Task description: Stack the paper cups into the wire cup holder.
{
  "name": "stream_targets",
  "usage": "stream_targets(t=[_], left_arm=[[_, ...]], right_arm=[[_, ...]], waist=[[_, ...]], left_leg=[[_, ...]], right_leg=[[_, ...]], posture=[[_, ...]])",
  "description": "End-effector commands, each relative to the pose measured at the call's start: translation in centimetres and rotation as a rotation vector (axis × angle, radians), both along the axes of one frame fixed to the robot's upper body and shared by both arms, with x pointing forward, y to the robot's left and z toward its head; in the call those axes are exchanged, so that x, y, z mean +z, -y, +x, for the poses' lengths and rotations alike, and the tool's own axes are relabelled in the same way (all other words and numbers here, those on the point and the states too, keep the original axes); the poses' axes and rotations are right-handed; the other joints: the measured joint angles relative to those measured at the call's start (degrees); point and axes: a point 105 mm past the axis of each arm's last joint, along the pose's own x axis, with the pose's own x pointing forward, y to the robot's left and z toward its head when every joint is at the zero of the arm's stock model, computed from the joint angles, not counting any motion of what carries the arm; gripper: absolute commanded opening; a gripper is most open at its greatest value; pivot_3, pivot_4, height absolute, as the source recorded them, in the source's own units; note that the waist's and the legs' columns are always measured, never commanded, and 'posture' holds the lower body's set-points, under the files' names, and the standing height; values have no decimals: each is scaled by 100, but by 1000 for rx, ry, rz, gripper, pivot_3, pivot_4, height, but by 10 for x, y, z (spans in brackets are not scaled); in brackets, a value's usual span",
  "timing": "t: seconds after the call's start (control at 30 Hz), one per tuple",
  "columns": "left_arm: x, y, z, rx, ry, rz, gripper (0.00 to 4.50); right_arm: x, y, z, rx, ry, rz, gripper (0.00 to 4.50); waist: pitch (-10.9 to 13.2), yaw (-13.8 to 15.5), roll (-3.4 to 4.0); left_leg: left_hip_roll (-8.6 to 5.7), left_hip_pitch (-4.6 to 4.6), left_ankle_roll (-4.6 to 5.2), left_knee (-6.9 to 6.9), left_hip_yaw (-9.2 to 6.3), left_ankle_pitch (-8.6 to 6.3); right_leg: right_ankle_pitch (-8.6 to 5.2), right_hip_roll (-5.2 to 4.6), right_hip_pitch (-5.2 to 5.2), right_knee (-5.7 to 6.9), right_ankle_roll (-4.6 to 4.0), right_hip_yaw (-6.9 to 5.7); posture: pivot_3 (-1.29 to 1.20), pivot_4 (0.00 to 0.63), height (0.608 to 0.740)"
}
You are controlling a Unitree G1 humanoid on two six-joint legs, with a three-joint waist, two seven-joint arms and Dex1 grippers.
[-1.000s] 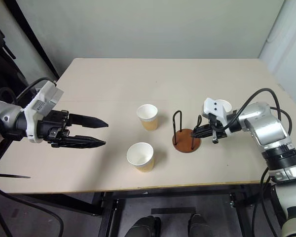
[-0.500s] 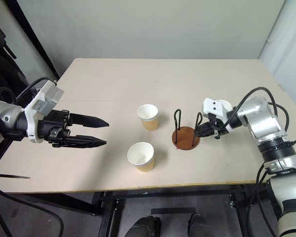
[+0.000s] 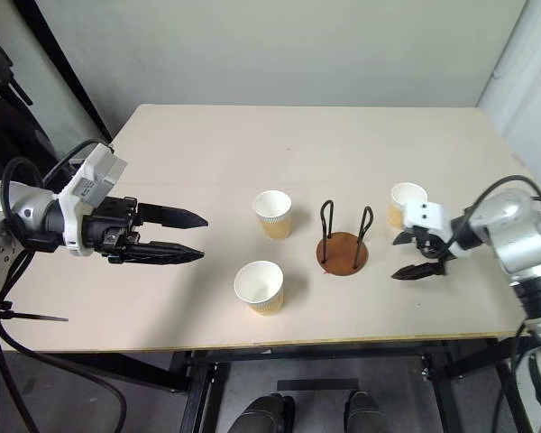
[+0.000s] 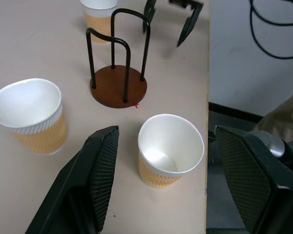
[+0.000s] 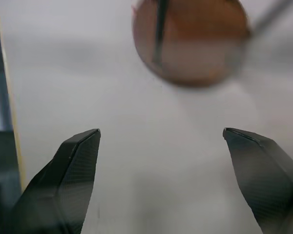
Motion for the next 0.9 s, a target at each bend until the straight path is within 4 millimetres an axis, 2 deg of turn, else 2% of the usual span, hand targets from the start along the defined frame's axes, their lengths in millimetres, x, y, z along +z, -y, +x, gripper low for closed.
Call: stream_targets(t=[0.03, 0.17, 0.3, 0.63, 0.9], left_arm=[[16, 1, 5, -3, 83, -4, 3352], [21, 0, 12, -3, 123, 13, 3352], [26, -1, 17, -3, 163, 24, 3352], [37, -4, 13, 10, 194, 33, 3352], [36, -10, 7, 46, 190, 46, 3352]], right_arm=[[36, 4, 3, -17, 145, 4, 4208], [58, 7, 17, -51, 260, -11, 4208], [65, 7, 35, -62, 327, -49, 4208], [40, 4, 68, -13, 302, -178, 4208], [25, 7, 90, -30, 300, -284, 4208]], waist=[[1, -33, -1], [1, -54, 0], [1, -57, 0], [2, -52, 1], [3, -46, 3]], left_leg=[[1, 3, -1, 0, -1, 2], [2, 8, -2, -3, -2, 20], [2, 10, 2, -3, -7, 26], [2, -4, 8, -5, -19, 15], [2, -3, -1, -9, -29, 6]], right_leg=[[0, 2, 1, 3, 1, 0], [3, 3, -1, 11, 6, 3], [5, 3, 0, 15, 6, 2], [11, 2, -8, 3, 18, -9], [12, 2, -10, 3, 18, -13]], posture=[[0, 150, 740], [0, 150, 740], [0, 150, 740], [0, 150, 740], [0, 150, 740]])
